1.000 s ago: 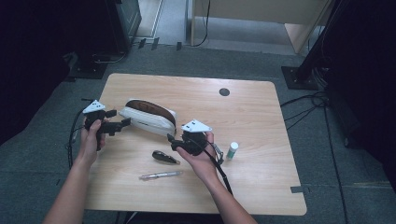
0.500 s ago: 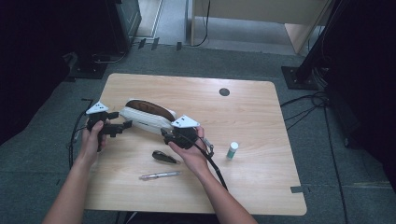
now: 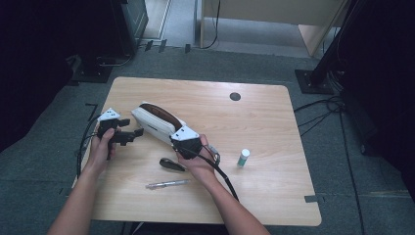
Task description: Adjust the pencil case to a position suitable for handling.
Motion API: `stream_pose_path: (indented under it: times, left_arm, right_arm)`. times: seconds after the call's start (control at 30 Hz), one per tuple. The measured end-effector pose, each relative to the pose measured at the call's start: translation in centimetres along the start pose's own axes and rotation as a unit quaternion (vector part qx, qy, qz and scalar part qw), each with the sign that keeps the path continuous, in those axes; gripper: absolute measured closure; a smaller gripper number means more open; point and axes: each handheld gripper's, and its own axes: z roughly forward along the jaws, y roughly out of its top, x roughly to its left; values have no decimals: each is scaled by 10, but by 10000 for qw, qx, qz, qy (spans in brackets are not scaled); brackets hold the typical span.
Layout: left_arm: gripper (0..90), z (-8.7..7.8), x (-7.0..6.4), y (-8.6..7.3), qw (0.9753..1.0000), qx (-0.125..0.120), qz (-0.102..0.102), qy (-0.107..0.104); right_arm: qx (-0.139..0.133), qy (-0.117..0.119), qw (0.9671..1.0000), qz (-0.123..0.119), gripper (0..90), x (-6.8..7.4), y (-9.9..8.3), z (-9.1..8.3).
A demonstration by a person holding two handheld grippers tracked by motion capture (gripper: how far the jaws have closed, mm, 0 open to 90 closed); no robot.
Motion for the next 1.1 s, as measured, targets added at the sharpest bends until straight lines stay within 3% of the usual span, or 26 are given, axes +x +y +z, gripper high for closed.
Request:
stream_pose_path:
  times: [0.1,0.2,0.37,0.43,0.47,0.5,0.6,0.63,0.8,0.83,0.87,0.93,1.0,1.1]
  left_arm:
    - [171,1,-2,1,10000,-43,-57,10]
    - [170,1,-4,0,10000,-25,-52,48]
    - [169,-2,-7,-2,9999,-76,-82,81]
    - [167,-5,-10,-4,9998,-117,-121,106]
    - [166,-5,-10,-4,9998,-117,-121,106]
    - [163,-6,-11,-5,9998,-115,-145,120]
    - [163,-11,-15,-8,9994,-122,-239,195]
    - [163,-15,-18,-12,9992,-144,-308,229]
    - [160,-22,-23,-22,9988,-102,-311,376]
    - [160,-24,-26,-28,9983,-31,-299,492]
    - [160,-26,-27,-31,9981,-24,-311,524]
    - [160,-27,-28,-34,9981,-1,-318,536]
    - [160,-31,-31,-43,9975,18,-403,572]
    - [160,-35,-35,-49,9971,15,-511,565]
  right_arm:
    - [-55,-193,9998,-34,809,-1,-2,-5]
    - [-149,-460,9987,169,818,-12,-7,-14]
    - [-232,-740,9966,263,822,-20,-9,-24]
    - [-334,-1026,9939,229,822,-21,-10,-29]
    - [-334,-1026,9939,229,822,-21,-10,-29]
    - [-393,-1205,9916,262,822,-21,-10,-33]
    - [-382,-1358,9895,316,822,-21,-11,-34]
    - [-334,-1532,9870,352,823,-18,-13,-35]
    - [-267,-1753,9831,461,822,-17,-20,-34]
    - [-218,-1916,9798,526,822,-18,-25,-34]
    - [-200,-1962,9789,528,822,-18,-26,-34]
    - [-161,-2049,9773,512,822,-18,-27,-34]
    - [-87,-2247,9727,569,822,-20,-31,-34]
    - [-53,-2305,9713,582,822,-21,-33,-36]
